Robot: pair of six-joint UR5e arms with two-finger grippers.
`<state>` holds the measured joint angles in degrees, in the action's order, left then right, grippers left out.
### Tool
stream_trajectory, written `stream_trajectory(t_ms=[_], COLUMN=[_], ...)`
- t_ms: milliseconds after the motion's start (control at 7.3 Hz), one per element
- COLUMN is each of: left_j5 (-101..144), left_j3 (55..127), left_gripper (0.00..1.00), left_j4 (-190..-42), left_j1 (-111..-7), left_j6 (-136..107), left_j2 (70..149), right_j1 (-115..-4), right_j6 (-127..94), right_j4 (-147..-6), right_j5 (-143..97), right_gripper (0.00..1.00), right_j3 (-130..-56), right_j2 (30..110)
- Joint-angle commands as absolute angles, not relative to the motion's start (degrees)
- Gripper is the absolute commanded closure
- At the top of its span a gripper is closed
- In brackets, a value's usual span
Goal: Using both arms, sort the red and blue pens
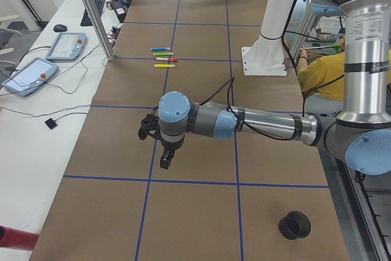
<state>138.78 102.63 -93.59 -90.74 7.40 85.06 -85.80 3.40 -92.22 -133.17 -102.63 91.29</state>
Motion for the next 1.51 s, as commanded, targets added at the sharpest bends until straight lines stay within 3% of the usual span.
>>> stream_trajectory(t_ms=[0, 822, 1370], left_j5=[141.84, 141.42, 128.00], left_j3=[103.09, 103.27, 100.30], left_gripper=[0.00, 0.00, 0.00], left_j4=[-96.91, -103.71, -102.40], left_j1=[-90.62, -73.43, -53.39], left_j6=[7.21, -23.16, -48.20], left_j2=[85.17, 99.73, 115.00], right_j1=[-84.47, -77.18, -74.01], right_j6=[3.17, -12.17, -17.22], right_j4=[-90.10, -90.00, -90.00], right_j5=[-134.72, -135.27, -133.51], right_gripper=[0.01, 0.01, 0.01], right_j3=[-101.87, -101.69, -101.52], right_j2=[89.83, 81.58, 79.19])
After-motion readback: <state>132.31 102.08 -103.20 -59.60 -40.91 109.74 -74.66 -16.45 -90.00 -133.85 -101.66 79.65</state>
